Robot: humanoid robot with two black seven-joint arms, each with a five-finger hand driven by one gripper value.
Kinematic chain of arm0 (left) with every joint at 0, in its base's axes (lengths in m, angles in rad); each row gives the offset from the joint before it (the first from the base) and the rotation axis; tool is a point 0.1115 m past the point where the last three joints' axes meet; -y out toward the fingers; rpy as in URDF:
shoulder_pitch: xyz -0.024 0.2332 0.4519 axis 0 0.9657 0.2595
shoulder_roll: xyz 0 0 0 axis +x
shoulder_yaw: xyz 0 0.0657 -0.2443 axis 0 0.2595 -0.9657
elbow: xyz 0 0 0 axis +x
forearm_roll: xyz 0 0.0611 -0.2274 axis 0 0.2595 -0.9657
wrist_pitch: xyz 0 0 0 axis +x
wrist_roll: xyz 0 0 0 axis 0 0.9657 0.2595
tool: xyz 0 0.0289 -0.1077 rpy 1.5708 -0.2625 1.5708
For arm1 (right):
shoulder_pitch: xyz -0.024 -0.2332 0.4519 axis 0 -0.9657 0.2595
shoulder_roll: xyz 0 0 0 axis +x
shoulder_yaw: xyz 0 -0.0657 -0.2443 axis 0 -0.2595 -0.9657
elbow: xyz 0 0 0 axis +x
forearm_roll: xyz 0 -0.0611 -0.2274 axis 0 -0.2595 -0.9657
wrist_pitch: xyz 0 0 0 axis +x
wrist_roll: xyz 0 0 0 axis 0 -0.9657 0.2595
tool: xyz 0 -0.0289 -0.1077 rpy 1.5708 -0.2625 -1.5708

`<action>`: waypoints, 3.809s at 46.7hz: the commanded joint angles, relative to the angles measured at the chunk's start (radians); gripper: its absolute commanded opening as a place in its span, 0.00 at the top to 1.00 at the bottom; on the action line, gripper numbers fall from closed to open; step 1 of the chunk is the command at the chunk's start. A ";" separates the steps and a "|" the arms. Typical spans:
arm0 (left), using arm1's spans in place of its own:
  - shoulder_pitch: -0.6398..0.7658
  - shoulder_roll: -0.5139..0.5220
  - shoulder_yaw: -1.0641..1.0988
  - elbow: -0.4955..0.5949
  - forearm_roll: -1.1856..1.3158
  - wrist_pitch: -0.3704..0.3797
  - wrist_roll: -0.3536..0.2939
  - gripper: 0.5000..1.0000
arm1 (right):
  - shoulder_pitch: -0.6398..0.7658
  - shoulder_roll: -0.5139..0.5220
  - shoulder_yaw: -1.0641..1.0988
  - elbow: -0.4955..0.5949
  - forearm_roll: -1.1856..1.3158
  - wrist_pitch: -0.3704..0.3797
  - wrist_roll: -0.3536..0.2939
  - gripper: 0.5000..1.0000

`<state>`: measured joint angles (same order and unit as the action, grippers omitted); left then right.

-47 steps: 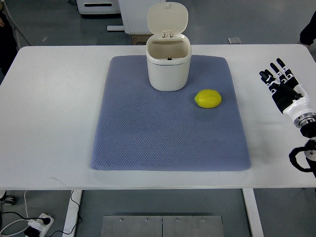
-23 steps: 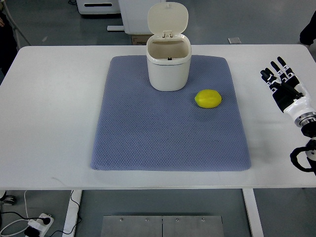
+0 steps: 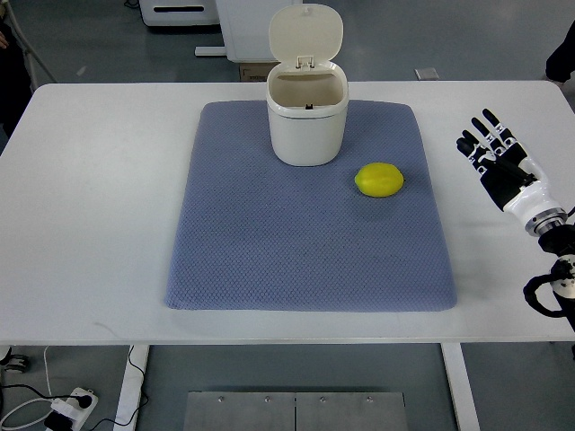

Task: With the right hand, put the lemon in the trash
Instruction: 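Reach the right hand to the yellow lemon and close fingers around it, then lift the lemon with the right hand and carry it toward the bin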

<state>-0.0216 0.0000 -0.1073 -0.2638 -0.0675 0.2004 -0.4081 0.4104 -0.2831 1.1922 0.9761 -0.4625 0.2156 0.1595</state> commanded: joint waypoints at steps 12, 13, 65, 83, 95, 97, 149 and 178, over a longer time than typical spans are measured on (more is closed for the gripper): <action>0.000 0.000 0.000 0.000 0.000 -0.001 0.000 0.00 | 0.025 -0.008 -0.091 -0.039 -0.005 0.007 0.086 0.00; 0.000 0.000 0.000 0.000 0.000 -0.001 0.000 0.00 | 0.031 -0.018 -0.115 -0.039 -0.010 0.007 0.089 0.00; 0.000 0.000 0.000 0.000 0.000 0.001 0.000 0.00 | 0.396 -0.156 -0.891 -0.076 -0.088 -0.196 0.324 0.01; 0.000 0.000 0.000 0.000 0.000 -0.001 0.000 0.00 | 0.422 -0.105 -0.980 -0.103 -0.123 -0.260 0.353 0.13; 0.000 0.000 0.000 0.000 0.000 -0.001 0.000 0.00 | 0.433 -0.051 -0.987 -0.172 -0.123 -0.265 0.354 0.17; 0.000 0.000 0.000 0.000 0.000 0.001 0.000 0.00 | 0.436 -0.044 -0.987 -0.183 -0.123 -0.265 0.356 0.18; 0.000 0.000 0.000 0.000 0.000 0.001 0.000 0.00 | 0.432 0.004 -1.059 -0.278 -0.123 -0.262 0.443 0.55; 0.000 0.000 0.000 0.000 0.000 0.001 0.000 0.00 | 0.505 -0.018 -1.007 -0.280 -0.108 -0.248 0.419 0.89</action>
<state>-0.0214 0.0000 -0.1074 -0.2638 -0.0675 0.2005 -0.4080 0.9023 -0.2920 0.1682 0.6941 -0.5707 -0.0364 0.5850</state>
